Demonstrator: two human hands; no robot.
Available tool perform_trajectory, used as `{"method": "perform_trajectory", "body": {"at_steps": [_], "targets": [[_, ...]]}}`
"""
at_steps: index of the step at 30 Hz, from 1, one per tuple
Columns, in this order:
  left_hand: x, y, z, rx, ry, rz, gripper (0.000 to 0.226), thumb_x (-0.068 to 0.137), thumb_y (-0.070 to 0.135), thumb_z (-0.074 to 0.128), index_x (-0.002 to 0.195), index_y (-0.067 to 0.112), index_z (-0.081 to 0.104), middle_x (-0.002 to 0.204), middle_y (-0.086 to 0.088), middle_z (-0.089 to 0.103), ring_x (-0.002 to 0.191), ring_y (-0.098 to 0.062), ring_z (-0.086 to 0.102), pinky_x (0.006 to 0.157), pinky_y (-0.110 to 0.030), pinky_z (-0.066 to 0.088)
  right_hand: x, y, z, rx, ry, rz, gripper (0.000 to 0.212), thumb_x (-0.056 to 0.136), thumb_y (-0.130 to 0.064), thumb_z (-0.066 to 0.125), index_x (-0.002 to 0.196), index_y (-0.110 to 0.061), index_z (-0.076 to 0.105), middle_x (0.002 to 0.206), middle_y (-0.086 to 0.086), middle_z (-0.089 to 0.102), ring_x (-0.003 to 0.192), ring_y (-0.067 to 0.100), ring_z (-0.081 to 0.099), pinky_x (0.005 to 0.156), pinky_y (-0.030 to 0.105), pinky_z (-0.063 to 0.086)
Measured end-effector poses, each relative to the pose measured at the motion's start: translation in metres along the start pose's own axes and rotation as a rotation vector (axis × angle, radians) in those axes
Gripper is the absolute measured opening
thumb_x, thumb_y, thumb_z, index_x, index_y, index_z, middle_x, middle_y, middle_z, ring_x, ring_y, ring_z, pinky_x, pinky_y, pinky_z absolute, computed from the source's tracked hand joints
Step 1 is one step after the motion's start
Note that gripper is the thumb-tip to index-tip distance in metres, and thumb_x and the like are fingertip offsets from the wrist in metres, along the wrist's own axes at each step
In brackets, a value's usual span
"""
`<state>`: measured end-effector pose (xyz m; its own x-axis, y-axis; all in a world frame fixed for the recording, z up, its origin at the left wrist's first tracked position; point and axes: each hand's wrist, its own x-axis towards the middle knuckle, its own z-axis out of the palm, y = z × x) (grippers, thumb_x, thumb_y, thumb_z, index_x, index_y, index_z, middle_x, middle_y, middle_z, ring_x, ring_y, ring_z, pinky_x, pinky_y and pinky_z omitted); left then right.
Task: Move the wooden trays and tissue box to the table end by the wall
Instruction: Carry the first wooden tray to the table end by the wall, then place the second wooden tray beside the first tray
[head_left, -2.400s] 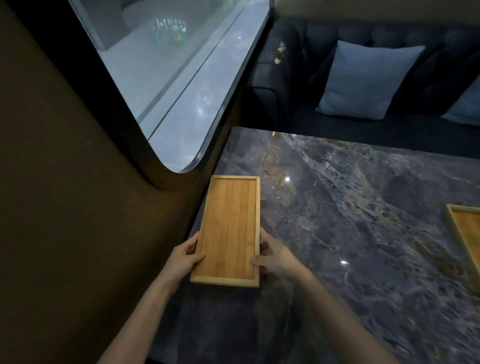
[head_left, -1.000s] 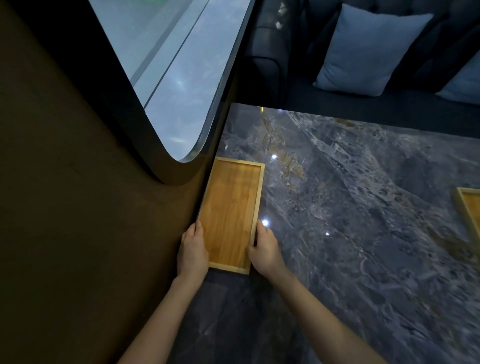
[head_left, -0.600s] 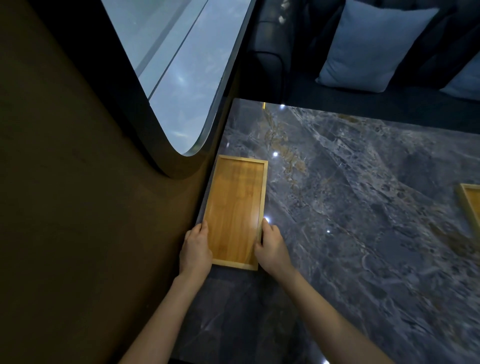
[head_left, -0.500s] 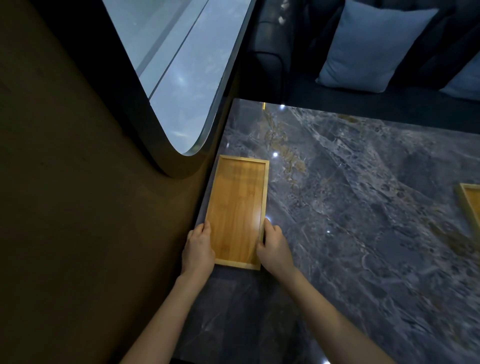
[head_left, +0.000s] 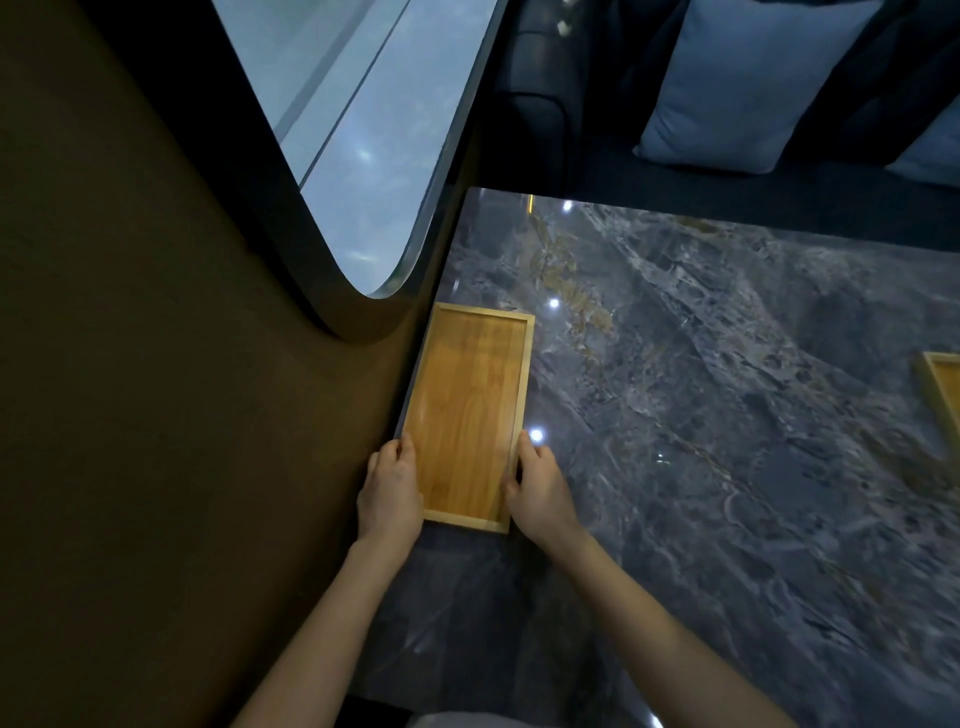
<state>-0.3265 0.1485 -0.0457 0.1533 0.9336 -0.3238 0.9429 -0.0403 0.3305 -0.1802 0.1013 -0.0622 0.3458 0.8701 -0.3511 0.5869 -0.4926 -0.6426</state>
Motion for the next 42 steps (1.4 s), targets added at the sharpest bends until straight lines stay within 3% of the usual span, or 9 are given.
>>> {"method": "perform_trajectory", "body": {"at_steps": [13, 18, 21, 23, 27, 30, 32, 38, 42], "targets": [[-0.003, 0.002, -0.001, 0.021, -0.001, -0.026, 0.059, 0.089, 0.002, 0.044, 0.143, 0.010, 0.021, 0.142, -0.012, 0.040, 0.127, -0.025, 0.041, 0.101, -0.038, 0.042, -0.010, -0.006, 0.002, -0.042, 0.045, 0.028, 0.056, 0.093, -0.014, 0.042, 0.144, -0.012, 0.019, 0.122, 0.014, 0.048, 0.099, 0.027, 0.058, 0.083, 0.035, 0.049], [-0.001, 0.012, -0.007, 0.120, -0.042, -0.039, 0.052, 0.090, 0.003, 0.043, 0.140, 0.005, 0.026, 0.141, -0.015, 0.038, 0.123, -0.027, 0.042, 0.097, -0.040, 0.045, -0.006, 0.000, -0.009, 0.129, -0.038, -0.026, 0.048, 0.088, -0.013, 0.050, 0.135, -0.014, 0.038, 0.113, 0.011, 0.055, 0.098, 0.023, 0.056, 0.088, 0.038, 0.050], [0.000, 0.025, -0.013, 0.188, -0.020, 0.016, 0.027, 0.091, 0.009, 0.038, 0.112, 0.005, 0.054, 0.133, -0.015, 0.044, 0.115, -0.028, 0.045, 0.087, -0.039, 0.047, -0.002, 0.006, -0.030, 0.181, -0.216, -0.011, 0.031, 0.087, -0.015, 0.053, 0.118, -0.012, 0.055, 0.106, 0.009, 0.063, 0.093, 0.018, 0.057, 0.083, 0.031, 0.045], [-0.001, 0.039, -0.014, 0.196, -0.008, 0.091, 0.023, 0.091, 0.015, 0.039, 0.101, 0.007, 0.058, 0.121, -0.013, 0.053, 0.107, -0.027, 0.050, 0.080, -0.037, 0.047, -0.001, 0.015, -0.046, 0.127, -0.267, 0.006, 0.029, 0.087, -0.017, 0.053, 0.114, -0.007, 0.058, 0.114, 0.012, 0.064, 0.103, 0.023, 0.060, 0.090, 0.032, 0.047], [-0.004, 0.083, -0.009, 0.111, -0.006, 0.173, 0.028, 0.090, 0.023, 0.044, 0.105, 0.008, 0.063, 0.108, -0.015, 0.065, 0.098, -0.031, 0.061, 0.079, -0.040, 0.051, -0.004, 0.043, -0.083, 0.065, -0.203, -0.009, 0.024, 0.087, -0.015, 0.053, 0.099, 0.000, 0.066, 0.107, 0.019, 0.069, 0.099, 0.026, 0.062, 0.083, 0.031, 0.045], [-0.007, 0.126, 0.003, -0.012, -0.017, 0.254, 0.024, 0.088, 0.024, 0.048, 0.093, 0.009, 0.067, 0.097, -0.014, 0.070, 0.092, -0.033, 0.064, 0.076, -0.040, 0.052, -0.009, 0.074, -0.118, 0.036, -0.165, 0.004, 0.022, 0.088, -0.018, 0.052, 0.088, 0.000, 0.066, 0.095, 0.021, 0.068, 0.084, 0.022, 0.058, 0.068, 0.026, 0.035], [-0.011, 0.157, 0.013, -0.041, -0.036, 0.342, 0.024, 0.086, 0.024, 0.049, 0.089, 0.009, 0.068, 0.093, -0.016, 0.072, 0.090, -0.034, 0.065, 0.076, -0.041, 0.053, -0.016, 0.097, -0.147, 0.028, -0.089, 0.031, 0.024, 0.089, -0.019, 0.051, 0.078, 0.000, 0.062, 0.086, 0.022, 0.065, 0.082, 0.026, 0.058, 0.067, 0.032, 0.035], [-0.035, 0.262, 0.050, -0.059, -0.090, 0.556, 0.027, 0.087, 0.028, 0.049, 0.088, 0.009, 0.068, 0.093, -0.019, 0.072, 0.091, -0.037, 0.064, 0.076, -0.045, 0.052, -0.048, 0.177, -0.229, 0.034, 0.171, 0.093, 0.024, 0.089, -0.019, 0.051, 0.083, -0.001, 0.065, 0.086, 0.022, 0.069, 0.085, 0.032, 0.063, 0.073, 0.038, 0.045], [-0.061, 0.332, 0.082, -0.068, -0.087, 0.653, 0.025, 0.087, 0.023, 0.049, 0.083, 0.005, 0.065, 0.090, -0.019, 0.070, 0.090, -0.037, 0.062, 0.076, -0.043, 0.048, -0.075, 0.235, -0.275, 0.010, 0.310, 0.160, 0.024, 0.092, -0.020, 0.048, 0.084, -0.003, 0.063, 0.087, 0.022, 0.068, 0.085, 0.034, 0.062, 0.068, 0.037, 0.041]]}}
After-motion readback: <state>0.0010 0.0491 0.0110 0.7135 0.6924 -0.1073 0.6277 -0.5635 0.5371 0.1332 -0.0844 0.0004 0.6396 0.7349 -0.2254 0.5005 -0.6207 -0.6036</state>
